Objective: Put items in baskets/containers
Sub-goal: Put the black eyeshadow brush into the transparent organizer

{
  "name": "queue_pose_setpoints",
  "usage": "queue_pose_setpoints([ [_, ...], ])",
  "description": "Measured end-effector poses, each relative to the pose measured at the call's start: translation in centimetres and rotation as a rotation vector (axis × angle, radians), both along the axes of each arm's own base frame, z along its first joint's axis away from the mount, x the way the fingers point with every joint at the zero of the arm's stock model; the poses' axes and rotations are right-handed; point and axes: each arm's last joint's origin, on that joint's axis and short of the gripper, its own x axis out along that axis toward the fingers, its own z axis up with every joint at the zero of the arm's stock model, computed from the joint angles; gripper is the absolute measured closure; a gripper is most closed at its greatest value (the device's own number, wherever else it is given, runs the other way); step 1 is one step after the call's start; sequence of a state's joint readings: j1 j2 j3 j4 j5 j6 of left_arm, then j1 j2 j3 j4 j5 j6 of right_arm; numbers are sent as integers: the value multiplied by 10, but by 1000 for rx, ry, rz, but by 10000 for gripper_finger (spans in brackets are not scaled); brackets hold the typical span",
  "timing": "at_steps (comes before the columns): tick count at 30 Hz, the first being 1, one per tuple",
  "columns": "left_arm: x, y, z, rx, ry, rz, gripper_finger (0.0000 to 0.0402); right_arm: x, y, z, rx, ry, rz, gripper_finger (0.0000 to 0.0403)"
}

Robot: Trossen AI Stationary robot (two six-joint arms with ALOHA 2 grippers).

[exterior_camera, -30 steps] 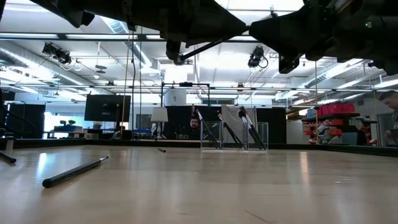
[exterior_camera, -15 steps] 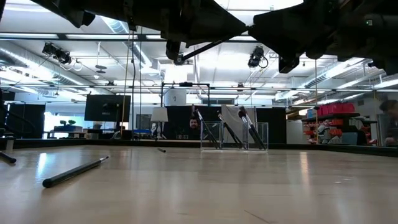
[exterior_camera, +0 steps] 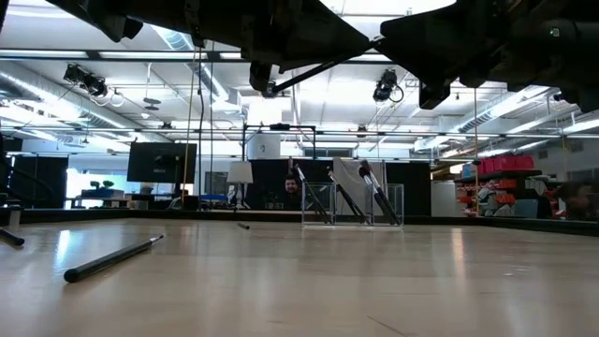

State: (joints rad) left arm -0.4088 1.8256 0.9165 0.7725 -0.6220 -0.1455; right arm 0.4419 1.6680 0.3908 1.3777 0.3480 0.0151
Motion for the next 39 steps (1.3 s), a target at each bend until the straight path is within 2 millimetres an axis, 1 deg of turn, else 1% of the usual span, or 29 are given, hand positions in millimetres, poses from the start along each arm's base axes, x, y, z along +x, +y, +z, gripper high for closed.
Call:
queue_pose_setpoints([
  [3, 0, 0, 0, 0, 0, -2, 387, 0, 0, 0, -1, 0, -3, 333],
  [7, 0, 0, 0, -1, 0, -5, 386, 0, 0, 0, 0, 0, -2, 379],
  [8, 0, 0, 0, -2, 1, -6, 382, 0, 0, 0, -1, 0, 0, 388],
  [10, 0, 1, -1, -3, 4, 3, 366, 0, 0, 0, 4, 1, -10, 392],
  [12, 1, 5, -3, -8, 22, 25, 337, 0, -2, 1, 16, 10, -69, 390],
  [14, 2, 9, -7, 2, 65, 46, 300, -2, -5, 6, 17, 29, -150, 394],
  [16, 2, 14, -12, -15, 98, 79, 258, -5, -10, 13, -5, 83, -232, 397],
  [17, 2, 16, -14, -26, 117, 97, 239, -6, -13, 18, -23, 119, -270, 397],
  [19, 2, 22, -19, -57, 154, 128, 204, -8, -19, 35, -69, 194, -363, 398],
  [22, 1, 26, -26, -111, 201, 146, 166, -5, -35, 71, -130, 348, -516, 399],
  [24, 0, 26, -27, -127, 207, 153, 152, -3, -49, 92, -171, 472, -592, 399],
  [27, 0, 27, -26, -126, 205, 159, 145, 5, -73, 121, -205, 574, -683, 399],
  [29, 0, 27, -26, -125, 204, 159, 145, 14, -91, 133, -220, 622, -689, 399],
  [33, 0, 27, -26, -126, 204, 160, 154, 34, -127, 132, -243, 730, -667, 400],
  [36, 0, 27, -26, -126, 204, 159, 162, 44, -156, 121, -239, 825, -670, 400],
  [39, 0, 27, -26, -125, 203, 161, 168, 50, -179, 110, -190, 921, -635, 399],
])
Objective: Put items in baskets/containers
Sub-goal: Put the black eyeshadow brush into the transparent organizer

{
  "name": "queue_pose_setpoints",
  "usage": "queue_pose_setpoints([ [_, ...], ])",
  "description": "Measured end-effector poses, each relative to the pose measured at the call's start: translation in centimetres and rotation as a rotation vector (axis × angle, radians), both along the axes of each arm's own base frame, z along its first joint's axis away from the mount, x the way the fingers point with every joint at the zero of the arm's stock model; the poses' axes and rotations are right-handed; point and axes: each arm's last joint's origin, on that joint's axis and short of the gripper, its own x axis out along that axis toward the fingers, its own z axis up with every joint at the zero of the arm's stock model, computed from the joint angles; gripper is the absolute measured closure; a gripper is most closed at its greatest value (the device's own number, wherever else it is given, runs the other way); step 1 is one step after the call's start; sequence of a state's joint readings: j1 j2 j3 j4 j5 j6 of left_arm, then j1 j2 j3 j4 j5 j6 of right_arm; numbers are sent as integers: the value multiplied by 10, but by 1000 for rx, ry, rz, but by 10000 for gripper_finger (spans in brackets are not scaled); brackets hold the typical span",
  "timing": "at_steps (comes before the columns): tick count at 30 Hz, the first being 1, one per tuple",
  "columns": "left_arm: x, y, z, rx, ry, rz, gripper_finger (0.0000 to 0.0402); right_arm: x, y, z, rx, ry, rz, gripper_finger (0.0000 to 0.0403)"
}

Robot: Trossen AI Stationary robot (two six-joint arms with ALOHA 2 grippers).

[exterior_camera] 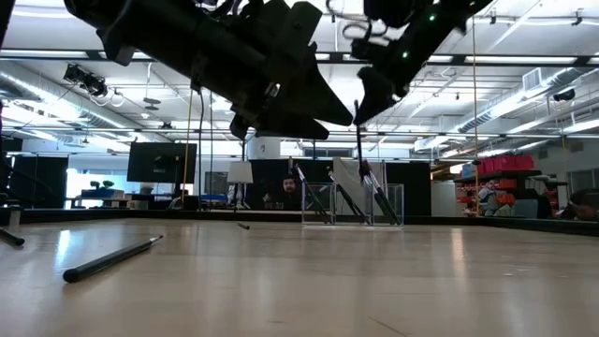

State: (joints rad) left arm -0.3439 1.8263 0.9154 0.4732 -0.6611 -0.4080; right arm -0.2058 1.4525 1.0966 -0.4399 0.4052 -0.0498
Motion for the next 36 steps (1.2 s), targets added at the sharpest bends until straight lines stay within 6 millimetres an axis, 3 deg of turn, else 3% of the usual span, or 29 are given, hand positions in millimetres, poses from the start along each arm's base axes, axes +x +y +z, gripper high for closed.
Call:
queue_pose_setpoints([
  [6, 0, 0, 0, 7, 2, -2, 170, 7, -27, -10, 113, 52, 14, 399],
  [20, 0, 0, 0, 12, 1, 8, 170, 10, -58, -38, 242, 102, -8, 389],
  [27, 0, 0, 0, 11, 0, 8, 170, 9, -69, -50, 255, 134, -39, 353],
  [36, 0, 0, 0, 13, 0, 12, 170, 9, -86, -44, 236, 20, -111, 284],
])
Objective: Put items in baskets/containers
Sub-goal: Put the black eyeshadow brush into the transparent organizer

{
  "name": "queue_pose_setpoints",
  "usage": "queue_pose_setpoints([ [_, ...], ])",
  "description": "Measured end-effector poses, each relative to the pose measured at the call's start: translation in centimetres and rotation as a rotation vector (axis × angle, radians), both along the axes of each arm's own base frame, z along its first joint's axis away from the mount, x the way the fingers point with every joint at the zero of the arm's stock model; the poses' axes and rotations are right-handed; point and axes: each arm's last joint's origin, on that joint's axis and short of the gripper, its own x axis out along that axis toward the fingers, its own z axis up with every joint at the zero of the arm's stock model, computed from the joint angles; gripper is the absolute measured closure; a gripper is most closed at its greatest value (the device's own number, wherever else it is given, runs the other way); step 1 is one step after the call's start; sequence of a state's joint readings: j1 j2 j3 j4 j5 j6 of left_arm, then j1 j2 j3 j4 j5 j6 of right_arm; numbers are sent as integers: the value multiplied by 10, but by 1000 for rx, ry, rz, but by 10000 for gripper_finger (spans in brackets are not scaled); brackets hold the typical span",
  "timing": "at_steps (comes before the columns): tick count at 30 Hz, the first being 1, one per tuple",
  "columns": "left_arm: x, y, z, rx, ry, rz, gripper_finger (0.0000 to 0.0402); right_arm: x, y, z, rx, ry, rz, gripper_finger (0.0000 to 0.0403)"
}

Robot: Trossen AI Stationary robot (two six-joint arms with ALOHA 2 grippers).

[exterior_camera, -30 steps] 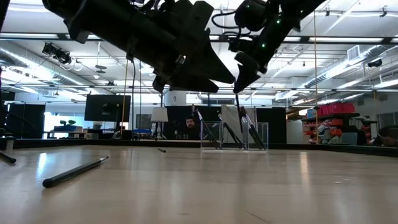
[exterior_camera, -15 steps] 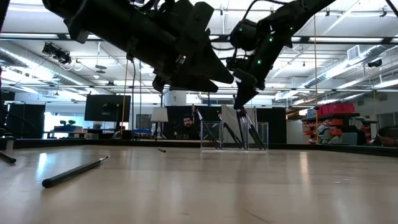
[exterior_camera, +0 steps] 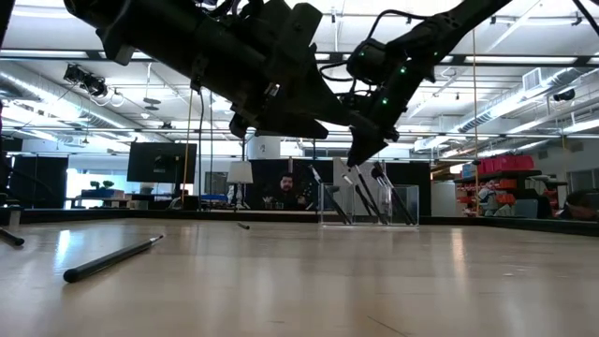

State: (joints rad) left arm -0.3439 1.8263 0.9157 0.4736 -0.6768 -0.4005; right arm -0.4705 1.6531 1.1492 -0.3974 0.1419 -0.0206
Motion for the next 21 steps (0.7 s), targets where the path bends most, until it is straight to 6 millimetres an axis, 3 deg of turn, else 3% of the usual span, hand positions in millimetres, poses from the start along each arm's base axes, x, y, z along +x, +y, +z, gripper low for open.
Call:
queue_pose_setpoints([
  [7, 0, 0, 0, 0, 0, 0, 170, 2, -9, 9, -144, -50, -113, 261],
  [12, 0, 0, 0, 0, 0, 0, 170, 2, 4, 25, -187, -79, -61, 266],
  [16, 0, 0, 0, 0, 0, 0, 170, 3, 40, 43, -200, -104, 48, 276],
  [21, -4, -1, -5, -3, 30, 36, 170, 3, 110, 48, -188, -134, 257, 295],
])
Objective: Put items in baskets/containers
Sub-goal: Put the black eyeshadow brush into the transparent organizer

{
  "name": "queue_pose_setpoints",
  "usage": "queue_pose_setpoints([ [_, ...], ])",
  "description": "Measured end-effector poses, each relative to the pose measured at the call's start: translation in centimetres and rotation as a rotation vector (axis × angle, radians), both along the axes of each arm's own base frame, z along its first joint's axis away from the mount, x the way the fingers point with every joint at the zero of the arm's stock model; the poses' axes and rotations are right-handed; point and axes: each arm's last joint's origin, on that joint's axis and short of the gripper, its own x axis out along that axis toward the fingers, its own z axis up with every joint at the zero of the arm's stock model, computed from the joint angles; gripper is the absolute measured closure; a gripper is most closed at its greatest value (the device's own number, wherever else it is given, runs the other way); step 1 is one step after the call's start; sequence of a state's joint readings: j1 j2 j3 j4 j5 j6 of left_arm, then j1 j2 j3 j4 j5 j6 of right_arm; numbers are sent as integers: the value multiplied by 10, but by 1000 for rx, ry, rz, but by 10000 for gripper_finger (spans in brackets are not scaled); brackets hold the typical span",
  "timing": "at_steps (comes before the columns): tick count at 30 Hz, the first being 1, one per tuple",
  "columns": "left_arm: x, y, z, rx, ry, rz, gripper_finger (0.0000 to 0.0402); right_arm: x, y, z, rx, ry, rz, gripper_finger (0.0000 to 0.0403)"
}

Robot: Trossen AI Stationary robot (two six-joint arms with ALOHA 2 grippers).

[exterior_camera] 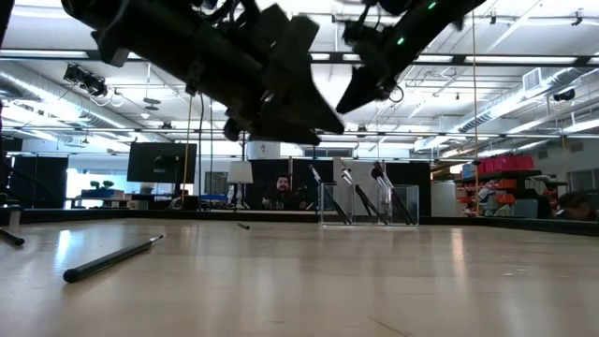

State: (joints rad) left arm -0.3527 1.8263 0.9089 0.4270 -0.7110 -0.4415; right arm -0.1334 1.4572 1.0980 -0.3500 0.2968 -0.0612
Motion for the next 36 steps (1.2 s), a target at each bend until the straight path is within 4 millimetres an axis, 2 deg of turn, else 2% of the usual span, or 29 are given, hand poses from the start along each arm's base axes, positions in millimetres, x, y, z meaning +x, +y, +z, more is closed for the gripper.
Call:
queue_pose_setpoints([
  [3, -8, -2, -8, 6, 58, 96, 170, -8, 41, -11, 32, -22, 103, 307],
  [7, -24, -4, -21, 6, 116, 250, 170, -23, 87, -41, 103, -53, 205, 322],
  [10, -33, 4, -28, -40, 126, 376, 170, -37, 114, -68, 154, -80, 271, 330],
  [13, -35, 21, -31, -86, 105, 503, 170, -51, 131, -91, 213, -139, 297, 337],
  [19, -28, 69, -34, -141, 138, 648, 150, -78, 143, -119, 268, -282, 262, 349],
  [26, -24, 122, -41, -207, 212, 747, 117, -91, 141, -130, 289, -363, 270, 353],
  [32, -26, 145, -50, -244, 262, 790, 136, -91, 140, -130, 288, -363, 271, 353],
  [36, -24, 152, -66, -263, 296, 806, 161, -91, 140, -130, 285, -364, 277, 353],
])
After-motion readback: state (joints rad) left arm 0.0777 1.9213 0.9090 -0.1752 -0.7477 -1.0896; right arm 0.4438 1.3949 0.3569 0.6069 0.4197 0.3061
